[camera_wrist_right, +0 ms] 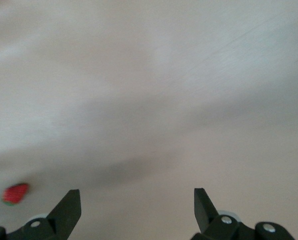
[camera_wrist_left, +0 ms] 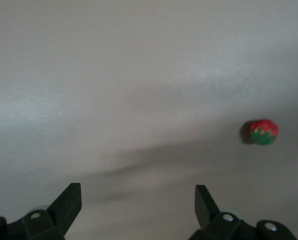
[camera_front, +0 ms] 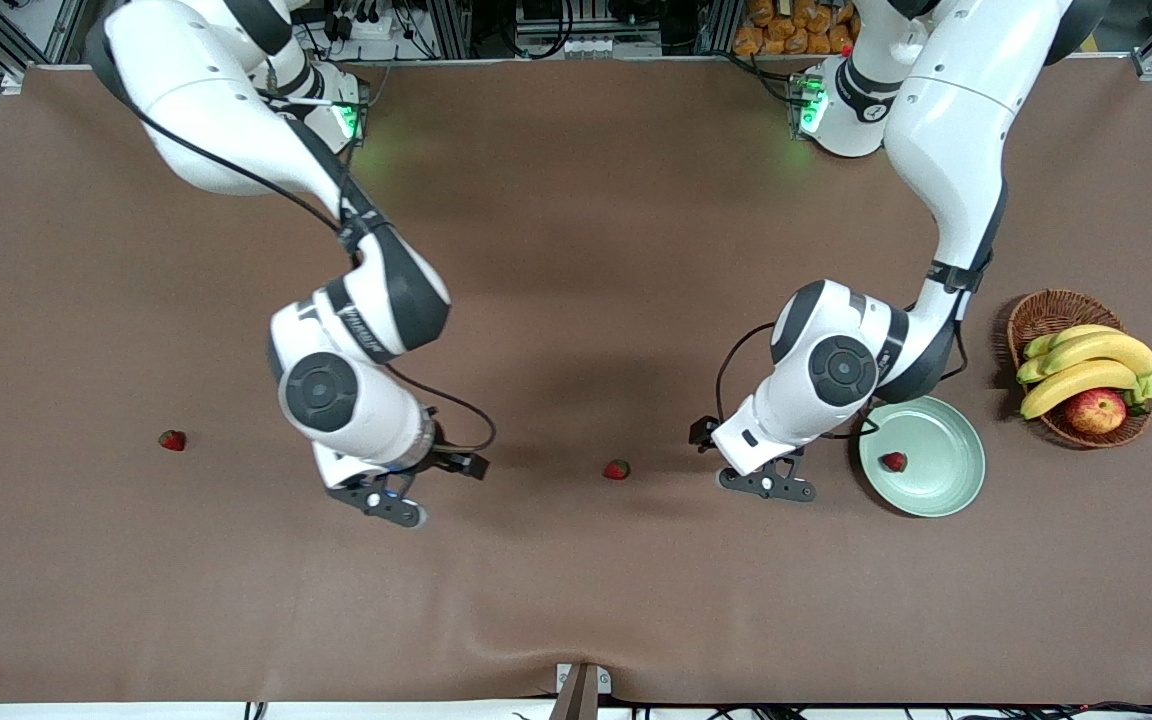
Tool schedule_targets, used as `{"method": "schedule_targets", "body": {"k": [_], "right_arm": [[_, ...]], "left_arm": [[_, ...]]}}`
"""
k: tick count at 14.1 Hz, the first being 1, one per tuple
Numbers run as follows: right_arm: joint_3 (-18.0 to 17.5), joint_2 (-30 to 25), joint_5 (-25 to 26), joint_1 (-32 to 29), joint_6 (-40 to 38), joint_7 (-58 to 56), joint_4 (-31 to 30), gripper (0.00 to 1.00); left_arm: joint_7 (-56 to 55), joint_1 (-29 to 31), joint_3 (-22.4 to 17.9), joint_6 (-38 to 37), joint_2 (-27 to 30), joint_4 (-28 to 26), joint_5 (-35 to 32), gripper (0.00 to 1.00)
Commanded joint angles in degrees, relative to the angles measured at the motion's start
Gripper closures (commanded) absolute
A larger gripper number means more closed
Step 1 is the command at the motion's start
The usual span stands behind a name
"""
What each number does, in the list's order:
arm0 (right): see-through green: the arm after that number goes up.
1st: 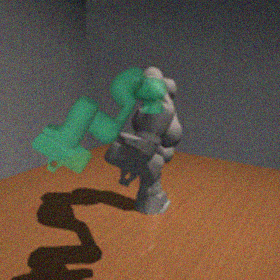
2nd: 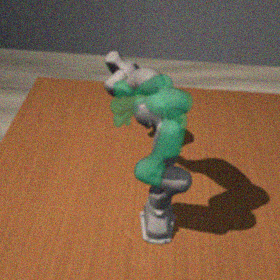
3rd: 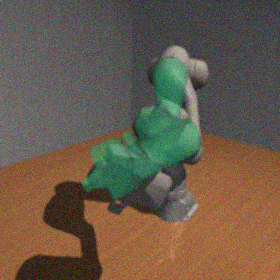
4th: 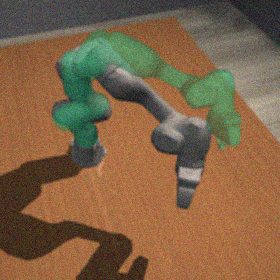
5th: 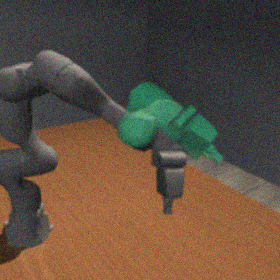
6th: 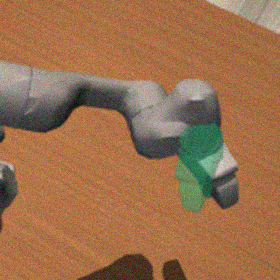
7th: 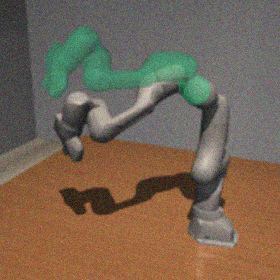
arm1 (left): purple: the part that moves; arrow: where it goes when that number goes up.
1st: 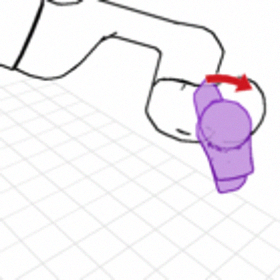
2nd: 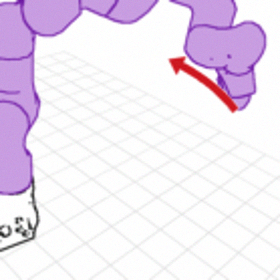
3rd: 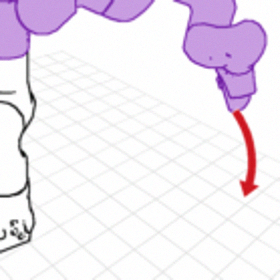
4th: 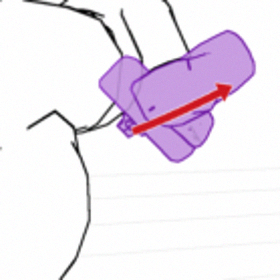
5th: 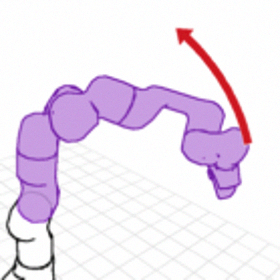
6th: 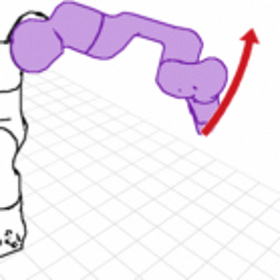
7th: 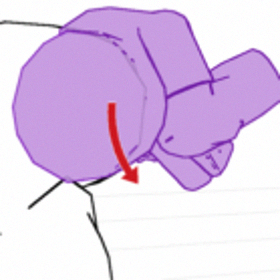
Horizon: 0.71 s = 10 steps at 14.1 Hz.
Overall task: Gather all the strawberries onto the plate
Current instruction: 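Release the strawberry onto the plate while the right gripper sets another mid-table, then lower the left gripper onto the strawberry while the right gripper grasps the last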
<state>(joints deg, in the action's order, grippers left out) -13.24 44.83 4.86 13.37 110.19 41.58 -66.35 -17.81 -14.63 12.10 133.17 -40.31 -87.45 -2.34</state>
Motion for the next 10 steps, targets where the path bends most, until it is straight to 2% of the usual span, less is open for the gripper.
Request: {"method": "schedule_targets", "body": {"k": [1, 4, 7, 10], "right_arm": [[-0.6, -7.9, 2.7, -6.2, 0.5, -8.6, -11.9, 0.00], [-0.6, -10.3, 7.9, -12.1, 0.7, -13.7, -17.1, 0.00], [-0.7, -10.2, 8.0, -19.3, 0.5, -26.1, -18.1, 0.00], [-0.7, -9.9, 8.1, -25.8, 4.0, -38.4, -22.1, 0.00]], "left_arm": [[-7.0, -3.6, -1.0, 0.4, -1.3, 3.4, -0.9, 0.00], [-10.7, -6.1, -2.2, 0.7, -1.8, 5.8, -1.1, 0.00], [-10.8, -9.0, -3.0, 0.8, -3.3, 8.7, -1.0, 0.00], [-10.6, -9.8, -3.1, 4.5, -5.3, 8.9, -0.9, 0.00]]}}
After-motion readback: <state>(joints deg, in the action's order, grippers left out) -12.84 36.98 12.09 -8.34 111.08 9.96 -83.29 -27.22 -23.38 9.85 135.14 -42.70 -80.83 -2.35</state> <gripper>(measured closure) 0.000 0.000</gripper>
